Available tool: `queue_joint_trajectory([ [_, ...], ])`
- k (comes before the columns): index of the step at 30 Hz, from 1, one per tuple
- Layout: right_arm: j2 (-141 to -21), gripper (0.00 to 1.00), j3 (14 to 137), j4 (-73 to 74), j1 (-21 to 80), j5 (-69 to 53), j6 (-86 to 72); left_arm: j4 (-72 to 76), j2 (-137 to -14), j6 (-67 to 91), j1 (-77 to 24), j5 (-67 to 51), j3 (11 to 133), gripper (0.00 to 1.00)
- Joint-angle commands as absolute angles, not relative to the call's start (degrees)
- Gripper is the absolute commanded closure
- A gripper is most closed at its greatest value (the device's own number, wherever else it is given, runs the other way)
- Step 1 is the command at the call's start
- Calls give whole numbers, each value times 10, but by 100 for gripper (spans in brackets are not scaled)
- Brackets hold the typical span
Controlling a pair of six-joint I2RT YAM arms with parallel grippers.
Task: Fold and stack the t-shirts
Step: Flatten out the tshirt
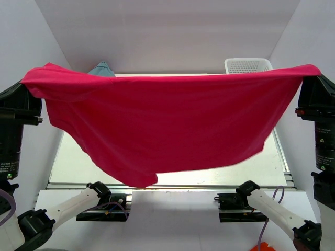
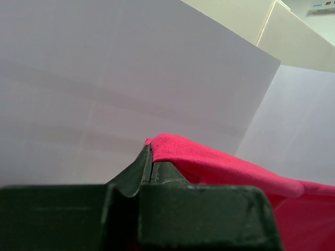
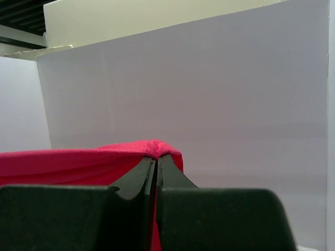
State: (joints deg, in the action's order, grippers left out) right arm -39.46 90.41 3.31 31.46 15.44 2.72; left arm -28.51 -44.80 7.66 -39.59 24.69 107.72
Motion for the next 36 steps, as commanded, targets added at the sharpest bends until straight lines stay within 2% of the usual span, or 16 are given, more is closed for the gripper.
queue_joint_trajectory([
  [1, -385, 100, 896, 7, 310, 160, 15, -283, -451, 74, -392, 241, 1084, 100],
  [10, -323, 100, 832, 19, 309, 76, -43, -300, -434, 95, -392, 193, 1059, 100],
  [13, -296, 100, 789, 6, 310, 96, -52, -306, -434, 102, -392, 163, 1048, 100],
  [18, -274, 100, 790, 18, 310, 150, -46, -337, -447, 117, -387, 118, 1094, 100],
  [26, -209, 100, 756, 25, 310, 170, -61, -330, -417, 156, -387, 46, 1047, 100],
  [30, -177, 100, 719, 13, 310, 198, -71, -318, -394, 170, -387, 40, 1002, 100],
  [36, -183, 100, 674, 6, 311, 241, -79, -285, -374, 181, -387, 98, 908, 100],
])
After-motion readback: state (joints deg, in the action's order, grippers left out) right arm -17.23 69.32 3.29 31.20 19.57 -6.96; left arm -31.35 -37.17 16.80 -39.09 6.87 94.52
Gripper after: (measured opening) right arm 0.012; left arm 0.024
